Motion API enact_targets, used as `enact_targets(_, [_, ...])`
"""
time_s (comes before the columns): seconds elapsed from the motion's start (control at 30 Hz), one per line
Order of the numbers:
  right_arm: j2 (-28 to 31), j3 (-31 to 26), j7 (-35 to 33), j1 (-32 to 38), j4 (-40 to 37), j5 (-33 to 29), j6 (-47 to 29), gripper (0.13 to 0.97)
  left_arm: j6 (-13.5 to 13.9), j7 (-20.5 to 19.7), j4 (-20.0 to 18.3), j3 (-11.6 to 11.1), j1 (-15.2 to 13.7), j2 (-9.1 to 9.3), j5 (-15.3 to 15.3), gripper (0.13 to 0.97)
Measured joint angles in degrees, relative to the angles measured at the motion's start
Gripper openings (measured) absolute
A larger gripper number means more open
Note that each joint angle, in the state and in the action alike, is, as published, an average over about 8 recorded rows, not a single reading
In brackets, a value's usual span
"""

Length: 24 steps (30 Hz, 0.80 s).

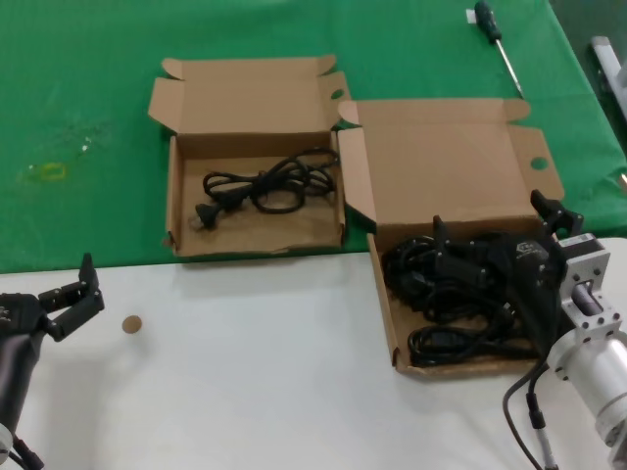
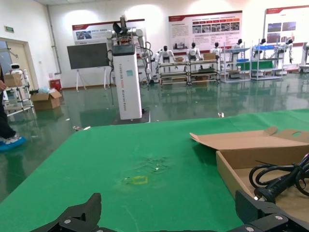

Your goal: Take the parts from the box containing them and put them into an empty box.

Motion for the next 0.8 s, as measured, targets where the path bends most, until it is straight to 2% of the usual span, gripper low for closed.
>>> enact_targets(0.8, [0.0, 0.0, 0.0, 0.0, 0.0, 0.0, 0.0, 0.966, 0.0, 0.0, 0.0, 0.0, 0.0, 0.00, 0.0, 0.966])
